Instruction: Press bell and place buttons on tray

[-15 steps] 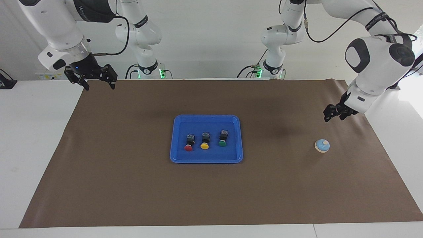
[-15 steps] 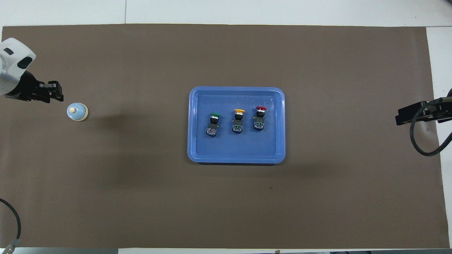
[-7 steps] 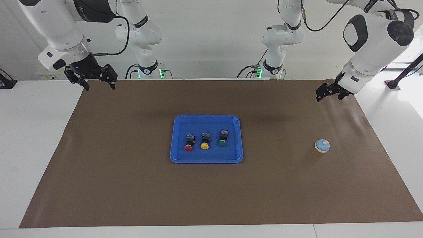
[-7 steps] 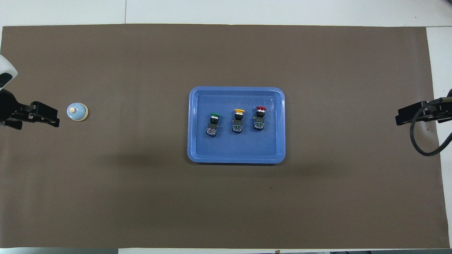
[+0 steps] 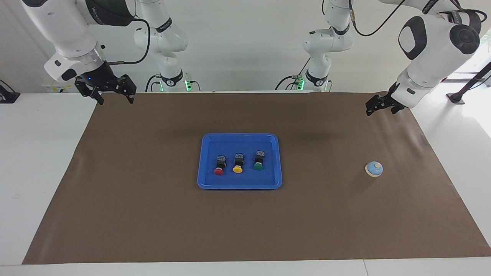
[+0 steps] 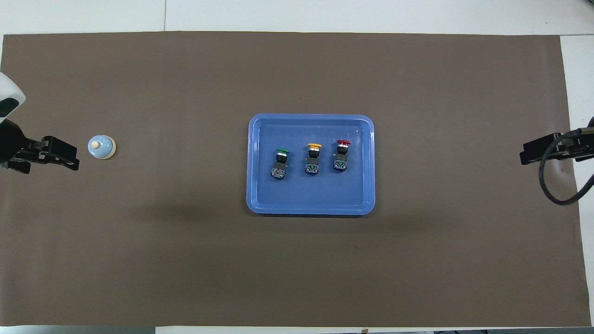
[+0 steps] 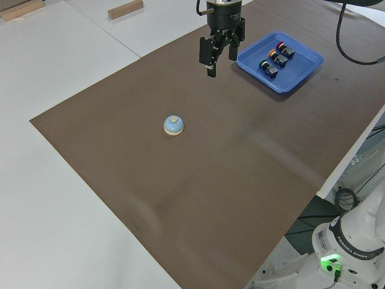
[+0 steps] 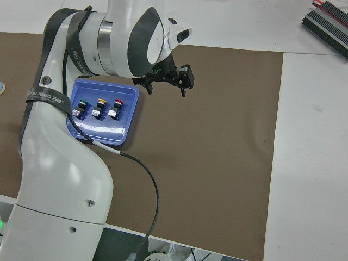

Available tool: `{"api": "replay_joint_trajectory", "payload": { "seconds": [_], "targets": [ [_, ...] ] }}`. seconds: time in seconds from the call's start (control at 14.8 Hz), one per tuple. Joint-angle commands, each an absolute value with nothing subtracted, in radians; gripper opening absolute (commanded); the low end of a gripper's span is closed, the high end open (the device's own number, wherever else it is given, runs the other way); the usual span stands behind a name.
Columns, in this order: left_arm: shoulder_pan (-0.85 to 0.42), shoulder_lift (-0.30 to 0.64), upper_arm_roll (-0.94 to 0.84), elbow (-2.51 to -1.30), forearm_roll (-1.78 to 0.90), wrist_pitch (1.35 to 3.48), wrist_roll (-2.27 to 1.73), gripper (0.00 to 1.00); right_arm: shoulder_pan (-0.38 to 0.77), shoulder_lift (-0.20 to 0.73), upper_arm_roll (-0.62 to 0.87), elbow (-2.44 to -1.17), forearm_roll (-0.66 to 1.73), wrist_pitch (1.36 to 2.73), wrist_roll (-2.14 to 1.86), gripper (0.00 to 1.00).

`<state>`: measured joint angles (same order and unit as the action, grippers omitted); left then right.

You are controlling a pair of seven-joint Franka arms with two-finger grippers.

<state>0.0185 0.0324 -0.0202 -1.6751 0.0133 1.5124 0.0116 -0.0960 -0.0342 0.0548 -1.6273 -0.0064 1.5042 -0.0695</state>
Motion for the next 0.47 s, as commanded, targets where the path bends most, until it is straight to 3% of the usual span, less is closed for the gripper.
{"api": "replay_joint_trajectory", "payload": {
  "seconds": [0.0,0.4],
  "targets": [
    [0.006,0.009,-0.011,-1.667,0.000,1.483,0.020,1.00,-0.104,-0.051,0.060,-1.640,-0.018,1.500,-0.091,1.00],
    [-0.002,0.003,-0.011,-1.666,0.003,1.505,0.017,1.00,-0.104,-0.051,0.060,-1.640,-0.018,1.499,-0.091,1.00]
  ]
}}
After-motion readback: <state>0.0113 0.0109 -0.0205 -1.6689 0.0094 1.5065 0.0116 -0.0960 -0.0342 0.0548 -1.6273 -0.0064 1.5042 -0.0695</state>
